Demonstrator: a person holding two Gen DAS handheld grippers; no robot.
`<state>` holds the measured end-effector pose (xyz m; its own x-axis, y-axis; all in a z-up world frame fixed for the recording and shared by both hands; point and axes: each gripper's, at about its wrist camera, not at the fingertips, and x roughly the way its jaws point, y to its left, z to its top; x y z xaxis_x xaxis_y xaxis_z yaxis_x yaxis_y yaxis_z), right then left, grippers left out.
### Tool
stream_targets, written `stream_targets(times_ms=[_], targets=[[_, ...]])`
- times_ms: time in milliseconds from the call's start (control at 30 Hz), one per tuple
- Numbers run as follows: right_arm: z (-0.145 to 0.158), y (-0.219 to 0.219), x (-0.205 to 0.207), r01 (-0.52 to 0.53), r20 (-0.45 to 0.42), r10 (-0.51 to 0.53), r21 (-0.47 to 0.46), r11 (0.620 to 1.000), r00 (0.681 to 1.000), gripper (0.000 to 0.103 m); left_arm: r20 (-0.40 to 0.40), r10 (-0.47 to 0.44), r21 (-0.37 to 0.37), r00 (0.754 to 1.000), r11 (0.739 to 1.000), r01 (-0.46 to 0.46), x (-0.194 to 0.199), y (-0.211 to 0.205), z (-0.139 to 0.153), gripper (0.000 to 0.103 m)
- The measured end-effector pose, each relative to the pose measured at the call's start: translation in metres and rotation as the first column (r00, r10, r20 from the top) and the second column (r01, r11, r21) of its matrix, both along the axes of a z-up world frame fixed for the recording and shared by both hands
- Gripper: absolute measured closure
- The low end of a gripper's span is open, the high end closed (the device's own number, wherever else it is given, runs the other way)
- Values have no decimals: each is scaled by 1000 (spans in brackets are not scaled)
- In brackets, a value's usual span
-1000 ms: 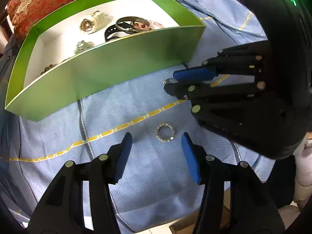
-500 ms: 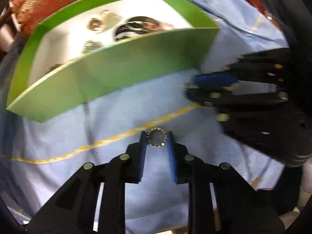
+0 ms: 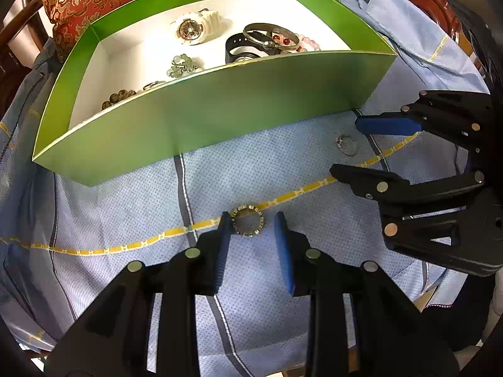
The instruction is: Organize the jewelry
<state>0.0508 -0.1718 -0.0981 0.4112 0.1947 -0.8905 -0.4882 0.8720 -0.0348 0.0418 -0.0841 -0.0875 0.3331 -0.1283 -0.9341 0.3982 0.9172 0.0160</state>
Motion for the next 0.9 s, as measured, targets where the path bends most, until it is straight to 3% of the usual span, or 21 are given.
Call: stream_targets(times_ms=[900], targets=[[0, 0, 1, 6, 9, -6, 3, 1000, 1000, 57, 49, 22, 19, 999, 1000, -23, -14, -10, 1, 75]])
